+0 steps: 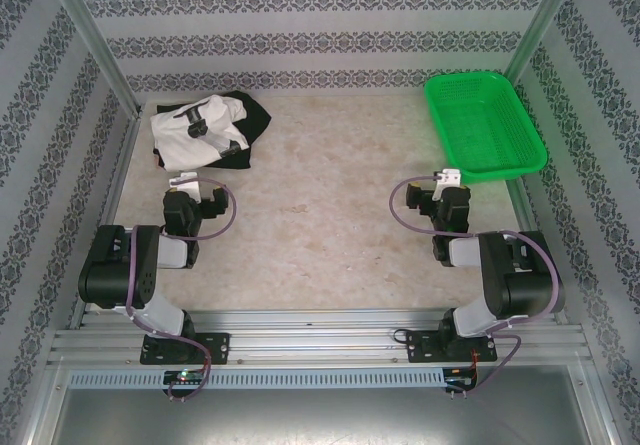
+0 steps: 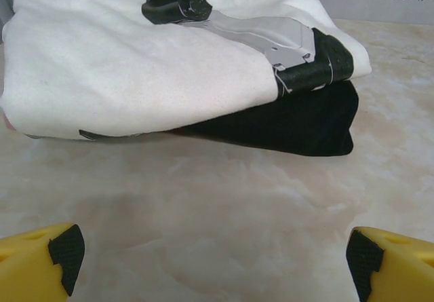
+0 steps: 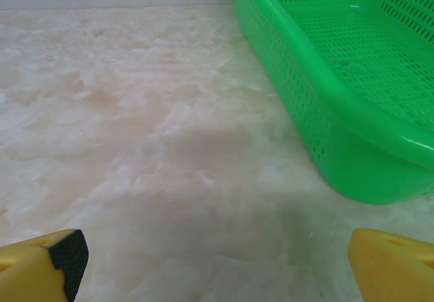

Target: Fold and stack the t-shirts

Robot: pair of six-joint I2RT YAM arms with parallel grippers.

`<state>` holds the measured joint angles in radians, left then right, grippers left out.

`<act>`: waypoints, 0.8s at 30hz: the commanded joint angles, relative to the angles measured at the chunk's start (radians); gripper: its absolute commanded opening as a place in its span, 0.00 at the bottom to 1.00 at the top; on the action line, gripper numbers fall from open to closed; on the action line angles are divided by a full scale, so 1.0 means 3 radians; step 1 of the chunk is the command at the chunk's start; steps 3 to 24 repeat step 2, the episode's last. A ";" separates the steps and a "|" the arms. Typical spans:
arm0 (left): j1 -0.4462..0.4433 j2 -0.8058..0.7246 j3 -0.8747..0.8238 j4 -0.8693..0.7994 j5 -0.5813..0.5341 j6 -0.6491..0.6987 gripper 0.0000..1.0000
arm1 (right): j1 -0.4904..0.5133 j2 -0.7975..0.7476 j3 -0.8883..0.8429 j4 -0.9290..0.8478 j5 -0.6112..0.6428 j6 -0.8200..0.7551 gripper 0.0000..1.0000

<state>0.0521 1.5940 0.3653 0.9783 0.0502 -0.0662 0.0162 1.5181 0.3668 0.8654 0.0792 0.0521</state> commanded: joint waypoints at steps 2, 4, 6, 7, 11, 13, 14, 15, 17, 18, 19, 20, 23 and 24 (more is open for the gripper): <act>-0.0041 -0.0036 0.0015 -0.0045 -0.0055 0.0076 1.00 | -0.0034 -0.0040 0.0025 0.0137 -0.0101 -0.0029 0.98; -0.0041 -0.0036 0.0015 -0.0045 -0.0055 0.0076 1.00 | -0.0034 -0.0040 0.0025 0.0137 -0.0101 -0.0029 0.98; -0.0041 -0.0036 0.0015 -0.0045 -0.0055 0.0076 1.00 | -0.0034 -0.0040 0.0025 0.0137 -0.0101 -0.0029 0.98; -0.0041 -0.0036 0.0015 -0.0045 -0.0055 0.0076 1.00 | -0.0034 -0.0040 0.0025 0.0137 -0.0101 -0.0029 0.98; -0.0041 -0.0036 0.0015 -0.0045 -0.0055 0.0076 1.00 | -0.0034 -0.0040 0.0025 0.0137 -0.0101 -0.0029 0.98; -0.0041 -0.0036 0.0015 -0.0045 -0.0055 0.0076 1.00 | -0.0034 -0.0040 0.0025 0.0137 -0.0101 -0.0029 0.98; -0.0041 -0.0036 0.0015 -0.0045 -0.0055 0.0076 1.00 | -0.0034 -0.0040 0.0025 0.0137 -0.0101 -0.0029 0.98; -0.0041 -0.0036 0.0015 -0.0045 -0.0055 0.0076 1.00 | -0.0034 -0.0040 0.0025 0.0137 -0.0101 -0.0029 0.98; -0.0041 -0.0036 0.0015 -0.0045 -0.0055 0.0076 1.00 | -0.0034 -0.0040 0.0025 0.0137 -0.0101 -0.0029 0.98; -0.0041 -0.0036 0.0015 -0.0045 -0.0055 0.0076 1.00 | -0.0034 -0.0040 0.0025 0.0137 -0.0101 -0.0029 0.98; -0.0041 -0.0036 0.0015 -0.0045 -0.0055 0.0076 1.00 | -0.0034 -0.0040 0.0025 0.0137 -0.0101 -0.0029 0.98; -0.0041 -0.0036 0.0015 -0.0045 -0.0055 0.0076 1.00 | -0.0034 -0.0040 0.0025 0.0137 -0.0101 -0.0029 0.98; -0.0041 -0.0036 0.0015 -0.0045 -0.0055 0.0076 1.00 | -0.0034 -0.0040 0.0025 0.0137 -0.0101 -0.0029 0.98; -0.0041 -0.0036 0.0015 -0.0045 -0.0055 0.0076 1.00 | -0.0034 -0.0040 0.0025 0.0137 -0.0101 -0.0029 0.98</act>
